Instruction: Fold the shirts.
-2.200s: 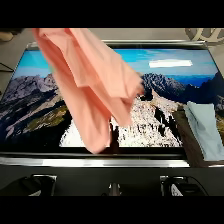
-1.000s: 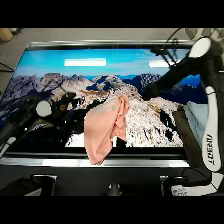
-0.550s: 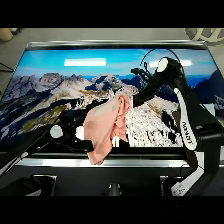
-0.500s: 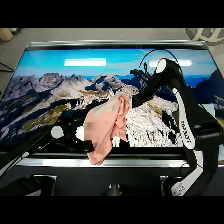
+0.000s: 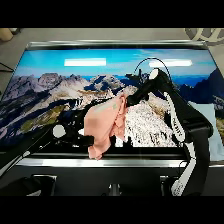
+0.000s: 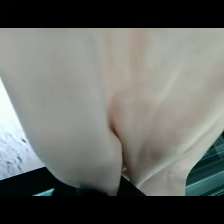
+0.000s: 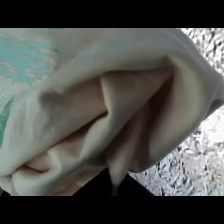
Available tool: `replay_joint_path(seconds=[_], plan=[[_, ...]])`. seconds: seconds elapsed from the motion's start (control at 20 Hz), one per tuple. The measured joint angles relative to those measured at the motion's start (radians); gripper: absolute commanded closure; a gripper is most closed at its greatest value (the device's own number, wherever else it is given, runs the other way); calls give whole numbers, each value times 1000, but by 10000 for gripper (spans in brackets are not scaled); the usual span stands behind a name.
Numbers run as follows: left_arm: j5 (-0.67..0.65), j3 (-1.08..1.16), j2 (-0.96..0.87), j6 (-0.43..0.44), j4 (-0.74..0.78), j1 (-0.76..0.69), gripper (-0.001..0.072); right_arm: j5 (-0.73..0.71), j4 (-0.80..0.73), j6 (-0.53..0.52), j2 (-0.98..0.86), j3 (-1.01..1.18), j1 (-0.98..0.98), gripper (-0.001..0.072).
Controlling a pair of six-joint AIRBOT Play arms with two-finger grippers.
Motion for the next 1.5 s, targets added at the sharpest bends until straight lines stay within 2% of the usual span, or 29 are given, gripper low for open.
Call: replay_joint_path(seconds=[0.15, 0.25, 0.45, 0.65, 0.9, 1.05, 1.2, 1.35, 1.5], plan=[[-37, 110, 68, -32, 124, 23, 682, -11, 20, -41, 49, 4, -6, 692], [-83, 232, 131, -51, 240, 60, 682, -30, -19, -71, 142, 27, -23, 692], [-138, 597, 275, -66, 425, 168, 682, -126, -181, -111, 459, 136, -75, 691], [-99, 929, 401, -74, 495, 233, 681, -249, -333, -118, 837, 187, -97, 691], [-133, 1057, 482, -105, 519, 255, 681, -229, -396, -62, 1128, 203, -105, 690], [-159, 1041, 494, -103, 526, 258, 681, -129, -415, -35, 1167, 201, -106, 690], [-173, 966, 494, -88, 534, 259, 681, -26, -443, -24, 1129, 197, -106, 690], [-180, 826, 493, -84, 534, 259, 681, 33, -462, -25, 1014, 196, -106, 689], [-188, 632, 477, -84, 501, 259, 681, 23, -469, -50, 828, 195, -106, 688]])
